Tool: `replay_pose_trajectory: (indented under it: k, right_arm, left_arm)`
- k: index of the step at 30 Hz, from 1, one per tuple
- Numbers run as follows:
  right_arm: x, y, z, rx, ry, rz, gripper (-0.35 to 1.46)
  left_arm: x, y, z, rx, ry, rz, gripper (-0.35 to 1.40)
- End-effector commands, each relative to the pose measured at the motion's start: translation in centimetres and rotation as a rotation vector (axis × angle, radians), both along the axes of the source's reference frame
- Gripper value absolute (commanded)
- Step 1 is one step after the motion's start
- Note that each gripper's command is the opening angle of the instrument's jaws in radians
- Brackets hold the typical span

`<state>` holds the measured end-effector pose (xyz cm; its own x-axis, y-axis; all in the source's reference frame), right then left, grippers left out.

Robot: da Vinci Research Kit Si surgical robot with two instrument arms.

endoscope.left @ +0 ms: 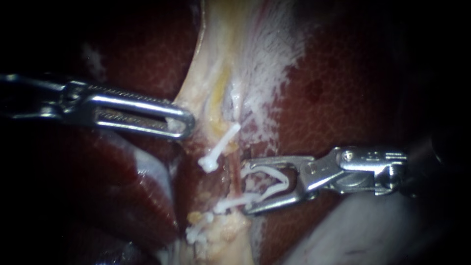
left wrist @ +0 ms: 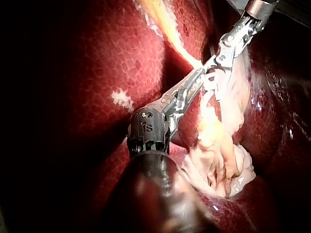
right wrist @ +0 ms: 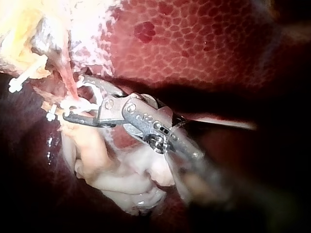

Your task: Clipping second clip right tube

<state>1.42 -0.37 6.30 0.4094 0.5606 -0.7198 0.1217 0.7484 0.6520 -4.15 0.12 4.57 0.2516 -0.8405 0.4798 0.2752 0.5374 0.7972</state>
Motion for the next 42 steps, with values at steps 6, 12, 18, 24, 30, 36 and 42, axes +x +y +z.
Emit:
replay_pose_trajectory:
  k: [6,12,18,24,30,36,42]
  right_arm:
    - [0.1,-0.03,0.0,0.004,-0.005,0.004,0.58]
    - [0.26,-0.1,-0.05,0.003,-0.006,0.006,0.58]
    - [0.32,-0.16,-0.11,0.019,-0.011,0.007,0.58]
    - [0.27,-0.17,-0.1,0.035,-0.014,0.006,0.55]
    - [0.19,-0.23,-0.07,0.084,-0.031,0.015,0.48]
    - [0.18,-0.28,-0.04,0.102,-0.038,0.018,0.46]
    - [0.18,-0.28,-0.04,0.102,-0.039,0.018,0.43]
  left_arm:
    - [-0.01,-0.01,-0.01,0.0,0.0,0.0,-0.35]
    - [-0.02,0.0,-0.01,0.0,0.001,-0.001,-0.35]
    - [-0.03,0.0,-0.01,0.0,0.001,-0.001,-0.35]
    - [-0.02,0.0,-0.01,0.0,0.001,-0.001,-0.35]
    - [-0.02,0.0,0.0,0.0,0.0,0.0,-0.35]
    - [-0.02,0.0,0.0,0.0,0.0,0.0,-0.35]
    - [-0.02,0.0,0.0,0.0,0.0,0.0,-0.35]
